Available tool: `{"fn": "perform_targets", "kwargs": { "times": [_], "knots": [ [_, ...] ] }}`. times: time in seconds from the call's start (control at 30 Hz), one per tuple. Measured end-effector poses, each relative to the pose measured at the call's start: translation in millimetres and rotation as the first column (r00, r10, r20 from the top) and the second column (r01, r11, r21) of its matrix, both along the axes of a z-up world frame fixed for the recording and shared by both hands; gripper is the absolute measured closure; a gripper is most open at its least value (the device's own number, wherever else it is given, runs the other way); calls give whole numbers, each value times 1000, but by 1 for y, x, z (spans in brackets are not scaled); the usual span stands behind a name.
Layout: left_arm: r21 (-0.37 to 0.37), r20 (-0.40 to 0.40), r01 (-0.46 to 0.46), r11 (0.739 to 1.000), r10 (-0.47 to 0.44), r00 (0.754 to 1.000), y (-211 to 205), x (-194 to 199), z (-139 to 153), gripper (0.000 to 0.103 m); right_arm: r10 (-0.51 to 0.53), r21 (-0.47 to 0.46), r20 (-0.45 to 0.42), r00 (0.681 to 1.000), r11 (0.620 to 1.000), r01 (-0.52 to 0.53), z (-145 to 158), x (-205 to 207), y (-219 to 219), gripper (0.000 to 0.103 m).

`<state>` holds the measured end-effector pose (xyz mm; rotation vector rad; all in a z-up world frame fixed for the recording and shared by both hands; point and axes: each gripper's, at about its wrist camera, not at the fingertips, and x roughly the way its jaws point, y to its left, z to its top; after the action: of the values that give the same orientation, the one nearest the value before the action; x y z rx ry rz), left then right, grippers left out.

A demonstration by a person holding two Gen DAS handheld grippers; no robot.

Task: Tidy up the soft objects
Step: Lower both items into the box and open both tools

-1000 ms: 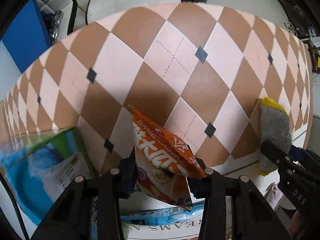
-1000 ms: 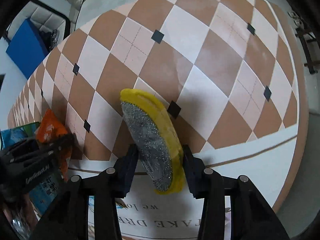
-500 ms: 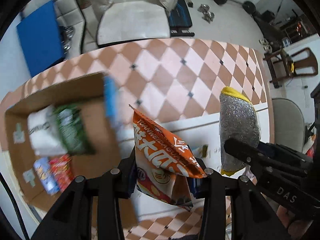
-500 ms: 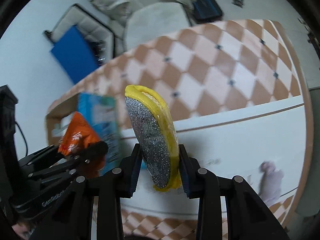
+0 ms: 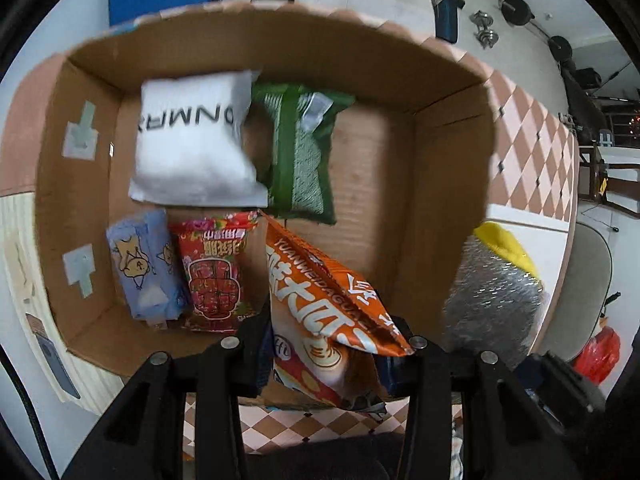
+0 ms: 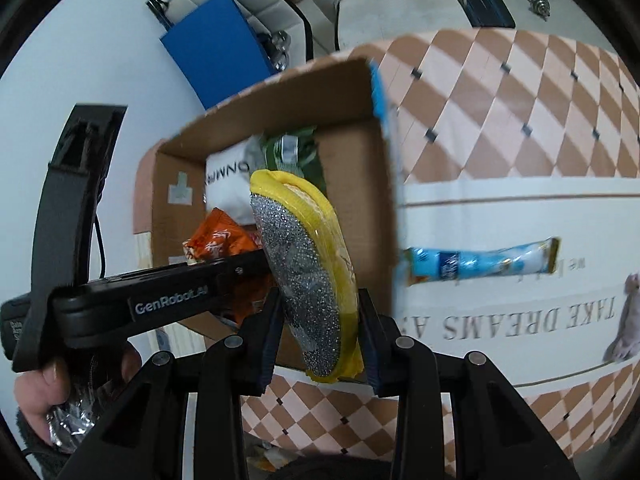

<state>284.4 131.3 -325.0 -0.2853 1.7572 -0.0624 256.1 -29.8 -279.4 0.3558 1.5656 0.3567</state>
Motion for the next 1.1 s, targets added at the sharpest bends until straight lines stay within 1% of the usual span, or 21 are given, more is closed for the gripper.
{"fn": "perform_targets", "kwargs": {
  "times": [0.03, 0.13, 0.17, 0.2, 0.23, 0.27, 0.33, 0.37, 0.47, 0.57, 0.63, 0.73, 0.83, 0.9, 0.93, 1.03, 1.07, 1.1],
  "knots": [
    [-6, -15, -4, 1000, 3, 1000, 0, 0, -4, 65, -5, -15, -8, 1000, 1000, 5, -6, -2, 8, 66],
    [-52, -62, -6, 999, 3, 998, 3, -3, -19, 64, -16, -41, -29, 999, 999, 15, -17, -3, 16, 66],
    [-64, -72, 0, 998, -4, 997, 4, -3, -21, 64, -21, -49, -36, 999, 999, 19, -22, -1, 12, 65],
    [-90, -91, 3, 996, -11, 996, 3, -5, -27, 63, -27, -61, -47, 999, 998, 24, -26, -2, 14, 64],
    [-93, -99, -2, 996, -7, 995, 4, -6, -30, 63, -32, -61, -57, 998, 998, 28, -29, -3, 15, 62],
    [-89, -106, -11, 996, 2, 994, 6, -8, -32, 63, -33, -66, -67, 997, 997, 29, -33, -1, 17, 60],
    [-95, -111, -24, 995, 14, 994, 11, -10, -35, 63, -30, -64, -87, 996, 998, 25, -38, -1, 17, 51],
    [-94, -115, -28, 995, 17, 993, 13, -12, -36, 63, -30, -70, -99, 995, 997, 24, -40, -2, 17, 44],
    [-85, -104, -25, 996, 16, 994, 15, -16, -32, 59, -17, -92, -103, 995, 996, 7, -41, -4, 18, 41],
    [-45, -59, 1, 999, -3, 998, 15, -21, -18, 58, -17, -107, -98, 995, 994, 6, -38, -6, 16, 41],
    [-1, -11, 22, 1000, -22, 1000, 15, -25, -4, 58, -13, -117, -91, 996, 993, 2, -33, -8, 15, 40],
    [94, 91, 36, 995, -45, 995, 18, -35, 23, 56, 6, -151, -57, 998, 988, -14, -20, -14, 14, 40],
    [213, 211, 32, 976, -78, 974, 22, -56, 54, 56, 31, -217, 6, 1000, 976, -29, -4, -27, 12, 40],
    [260, 266, 21, 965, -92, 960, 21, -72, 68, 55, 53, -260, 50, 997, 965, -38, 6, -39, 12, 40],
    [274, 289, 11, 962, -93, 953, 22, -82, 76, 55, 62, -275, 68, 996, 961, -41, 11, -45, 13, 40],
    [270, 320, -9, 963, -81, 944, 31, -101, 88, 55, 86, -296, 115, 990, 954, -49, 25, -61, 15, 40],
    [277, 331, -17, 961, -79, 940, 34, -106, 92, 54, 95, -305, 131, 987, 951, -51, 30, -66, 15, 38],
    [280, 342, -27, 960, -74, 937, 36, -111, 96, 49, 103, -311, 150, 983, 949, -52, 36, -71, 16, 33]
  ]
}}
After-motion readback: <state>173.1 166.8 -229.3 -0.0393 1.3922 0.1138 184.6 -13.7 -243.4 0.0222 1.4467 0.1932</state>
